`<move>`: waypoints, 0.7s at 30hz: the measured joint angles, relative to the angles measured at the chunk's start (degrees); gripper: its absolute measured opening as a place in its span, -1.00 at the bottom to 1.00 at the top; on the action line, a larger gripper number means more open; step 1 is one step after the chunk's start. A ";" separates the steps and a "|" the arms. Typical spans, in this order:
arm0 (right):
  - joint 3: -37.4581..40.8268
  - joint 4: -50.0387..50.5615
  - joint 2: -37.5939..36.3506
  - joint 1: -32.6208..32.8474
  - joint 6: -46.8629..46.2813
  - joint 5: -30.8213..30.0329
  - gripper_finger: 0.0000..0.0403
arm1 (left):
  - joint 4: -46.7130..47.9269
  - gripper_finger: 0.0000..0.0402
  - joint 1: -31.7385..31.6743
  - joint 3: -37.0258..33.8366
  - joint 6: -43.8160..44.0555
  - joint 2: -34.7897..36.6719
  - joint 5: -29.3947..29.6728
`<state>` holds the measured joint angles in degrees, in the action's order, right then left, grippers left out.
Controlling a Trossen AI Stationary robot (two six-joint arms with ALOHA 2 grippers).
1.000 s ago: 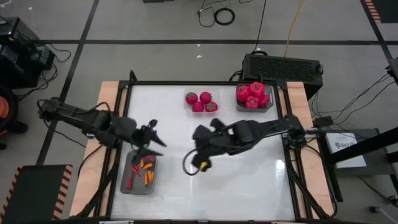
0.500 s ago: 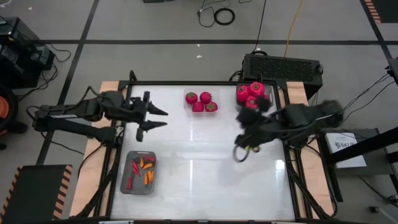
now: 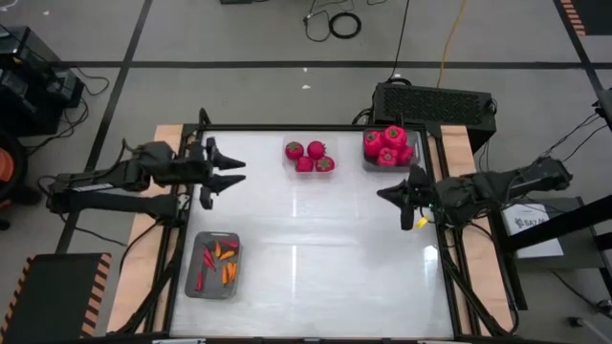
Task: Sort produce into baskets
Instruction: Return to Home Position
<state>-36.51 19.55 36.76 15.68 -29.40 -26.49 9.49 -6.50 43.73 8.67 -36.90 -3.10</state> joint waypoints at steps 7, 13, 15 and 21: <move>17.38 -13.81 -7.21 -4.85 -2.04 4.62 -1.00 | -5.93 -0.09 -1.19 -14.28 7.60 13.29 7.64; 30.51 -30.30 -10.48 -8.84 -7.41 12.24 -1.00 | -18.53 -0.09 -3.08 -25.65 11.79 21.06 8.12; 33.89 -33.33 -11.11 -10.12 -9.24 13.00 -1.00 | -19.56 -0.09 -3.67 -28.38 13.29 22.71 8.12; 35.72 -31.99 -11.48 -13.08 -9.16 13.45 -1.00 | -19.96 -0.09 -4.63 -35.79 18.04 25.64 6.66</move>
<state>-0.80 -12.44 25.28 2.60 -38.55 -13.04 -10.46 -11.13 7.94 26.71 -11.27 3.56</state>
